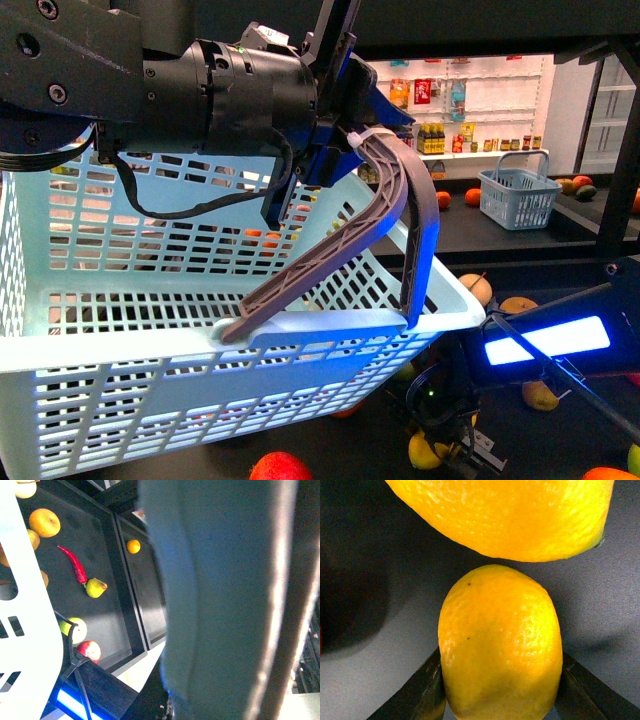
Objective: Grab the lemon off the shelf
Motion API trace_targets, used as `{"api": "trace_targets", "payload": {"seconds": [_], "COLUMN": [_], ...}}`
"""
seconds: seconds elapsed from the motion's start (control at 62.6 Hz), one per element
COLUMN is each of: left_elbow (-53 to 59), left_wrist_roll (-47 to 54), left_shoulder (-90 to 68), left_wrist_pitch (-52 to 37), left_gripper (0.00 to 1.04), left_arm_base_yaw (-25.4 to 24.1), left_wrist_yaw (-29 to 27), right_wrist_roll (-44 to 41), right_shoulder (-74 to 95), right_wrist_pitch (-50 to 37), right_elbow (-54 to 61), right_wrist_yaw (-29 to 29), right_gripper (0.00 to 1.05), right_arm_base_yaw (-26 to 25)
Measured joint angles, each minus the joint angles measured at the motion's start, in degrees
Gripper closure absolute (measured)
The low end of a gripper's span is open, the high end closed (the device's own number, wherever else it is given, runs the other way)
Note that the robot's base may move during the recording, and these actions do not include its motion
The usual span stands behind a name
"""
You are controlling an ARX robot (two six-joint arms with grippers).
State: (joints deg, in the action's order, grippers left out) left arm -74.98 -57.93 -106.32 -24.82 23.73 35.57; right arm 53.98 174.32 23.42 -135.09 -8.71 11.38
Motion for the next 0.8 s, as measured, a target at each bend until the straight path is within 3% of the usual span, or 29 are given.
{"api": "trace_targets", "payload": {"seconds": [0.192, 0.383, 0.527, 0.799], "left_elbow": [0.00, 0.00, 0.00, 0.00], "left_wrist_roll": [-0.04, -0.24, -0.26, -0.28], "left_shoulder": [0.00, 0.00, 0.00, 0.00], "left_wrist_pitch": [0.00, 0.00, 0.00, 0.00], "left_gripper": [0.99, 0.99, 0.99, 0.99], "left_arm_base_yaw": [0.00, 0.02, 0.02, 0.02], "left_wrist_yaw": [0.02, 0.22, 0.22, 0.20], "right_wrist_roll": [-0.04, -2.05, -5.11, -11.17], "right_shoulder": [-1.49, -6.82, -13.92, -31.67], "right_wrist_pitch": [-2.36, -7.54, -13.25, -24.15], "right_elbow": [3.52, 13.97, 25.51, 46.14], "right_wrist_yaw": [0.61, 0.42, -0.37, 4.72], "right_gripper": [0.59, 0.60, 0.60, 0.60], "right_arm_base_yaw": [-0.31, -1.73, -4.70, -12.52]}}
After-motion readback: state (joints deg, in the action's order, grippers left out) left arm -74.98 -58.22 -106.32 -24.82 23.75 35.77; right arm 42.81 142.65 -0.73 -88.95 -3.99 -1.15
